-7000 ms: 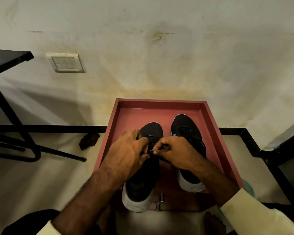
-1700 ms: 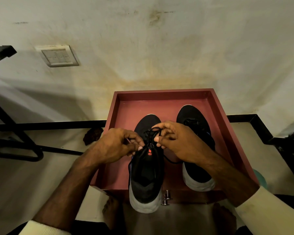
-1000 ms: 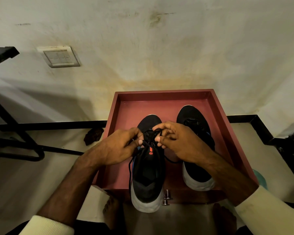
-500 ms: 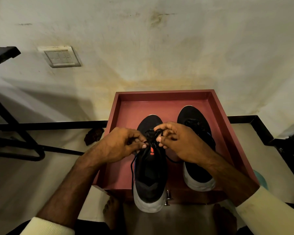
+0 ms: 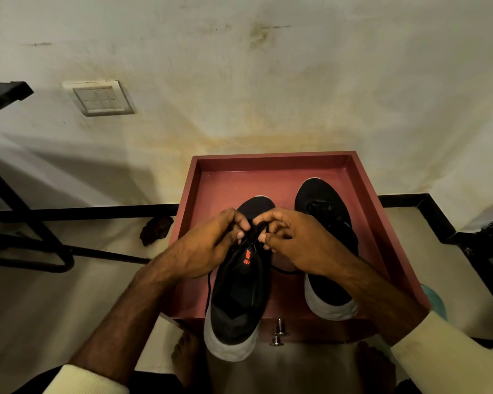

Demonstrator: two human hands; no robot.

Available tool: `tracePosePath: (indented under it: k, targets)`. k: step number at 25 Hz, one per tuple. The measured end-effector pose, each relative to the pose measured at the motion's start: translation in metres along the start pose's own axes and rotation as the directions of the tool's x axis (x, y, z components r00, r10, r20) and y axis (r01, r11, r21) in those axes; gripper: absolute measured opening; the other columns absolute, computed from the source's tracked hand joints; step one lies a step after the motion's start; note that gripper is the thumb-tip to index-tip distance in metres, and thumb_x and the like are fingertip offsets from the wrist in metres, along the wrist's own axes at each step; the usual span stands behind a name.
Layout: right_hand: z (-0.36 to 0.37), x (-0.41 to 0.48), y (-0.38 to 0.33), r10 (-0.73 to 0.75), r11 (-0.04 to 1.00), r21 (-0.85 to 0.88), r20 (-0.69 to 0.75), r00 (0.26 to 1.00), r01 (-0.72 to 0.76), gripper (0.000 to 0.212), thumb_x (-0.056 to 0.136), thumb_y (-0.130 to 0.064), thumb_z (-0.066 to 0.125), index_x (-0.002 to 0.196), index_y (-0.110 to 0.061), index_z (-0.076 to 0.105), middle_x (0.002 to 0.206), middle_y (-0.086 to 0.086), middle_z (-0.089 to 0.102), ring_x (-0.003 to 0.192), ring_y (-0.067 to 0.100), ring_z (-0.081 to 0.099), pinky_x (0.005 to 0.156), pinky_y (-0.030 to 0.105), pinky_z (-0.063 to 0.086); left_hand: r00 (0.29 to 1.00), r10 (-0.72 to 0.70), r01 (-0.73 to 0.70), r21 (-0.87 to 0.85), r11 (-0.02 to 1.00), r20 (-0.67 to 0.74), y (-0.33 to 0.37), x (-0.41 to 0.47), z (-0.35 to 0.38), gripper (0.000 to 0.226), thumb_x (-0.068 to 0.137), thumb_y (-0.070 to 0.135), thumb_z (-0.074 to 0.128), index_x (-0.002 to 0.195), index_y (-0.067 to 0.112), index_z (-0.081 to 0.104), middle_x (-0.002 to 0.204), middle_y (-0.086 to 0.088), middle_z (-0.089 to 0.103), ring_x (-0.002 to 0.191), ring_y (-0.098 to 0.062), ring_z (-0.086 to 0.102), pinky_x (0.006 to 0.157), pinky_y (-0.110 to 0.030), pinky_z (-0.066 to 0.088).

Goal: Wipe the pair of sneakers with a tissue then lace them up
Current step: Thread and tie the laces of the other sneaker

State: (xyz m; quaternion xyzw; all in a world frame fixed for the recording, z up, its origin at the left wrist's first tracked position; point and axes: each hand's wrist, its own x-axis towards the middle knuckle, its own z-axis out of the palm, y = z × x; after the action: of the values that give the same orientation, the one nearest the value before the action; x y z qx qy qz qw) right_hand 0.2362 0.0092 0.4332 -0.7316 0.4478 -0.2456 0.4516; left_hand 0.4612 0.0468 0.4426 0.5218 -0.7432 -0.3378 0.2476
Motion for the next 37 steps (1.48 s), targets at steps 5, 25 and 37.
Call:
tracePosePath:
  k: [5, 25, 37]
  targets:
    - [0.000, -0.001, -0.005, -0.019, 1.000, -0.018, -0.087, 0.996, 0.018, 0.039, 0.094, -0.034, 0.074, 0.130, -0.026, 0.064, 0.096, -0.008, 0.068, 0.084, 0.009, 0.072, 0.087, 0.035, 0.061, 0.998, -0.009, 0.002, -0.093, 0.996, -0.067, -0.002, 0.001, -0.002, 0.019, 0.109, 0.019, 0.043, 0.121, 0.025, 0.056, 0.098, -0.016, 0.060, 0.088, -0.040, 0.057, 0.081, -0.058, 0.052]
    - [0.013, -0.009, -0.008, -0.039, 0.987, -0.155, -0.001, 0.999, 0.038, 0.079, 0.084, -0.021, 0.077, 0.152, -0.029, 0.038, 0.096, -0.009, 0.063, 0.085, 0.005, 0.064, 0.080, 0.021, 0.055, 0.963, -0.266, 0.269, 0.162, 0.949, -0.046, -0.004, -0.007, -0.017, 0.025, 0.104, 0.043, 0.055, 0.091, 0.023, 0.065, 0.083, 0.002, 0.074, 0.072, -0.009, 0.073, 0.073, -0.032, 0.064]
    - [0.011, -0.013, -0.003, -0.072, 0.977, -0.205, -0.030, 0.997, 0.065, 0.079, 0.084, -0.023, 0.072, 0.153, -0.031, 0.035, 0.103, -0.013, 0.053, 0.099, 0.006, 0.060, 0.097, 0.034, 0.056, 0.944, -0.330, 0.328, -0.130, 0.936, 0.011, 0.003, -0.013, -0.023, 0.016, 0.100, 0.011, 0.064, 0.113, 0.018, 0.072, 0.097, -0.005, 0.077, 0.090, -0.017, 0.077, 0.086, -0.032, 0.064]
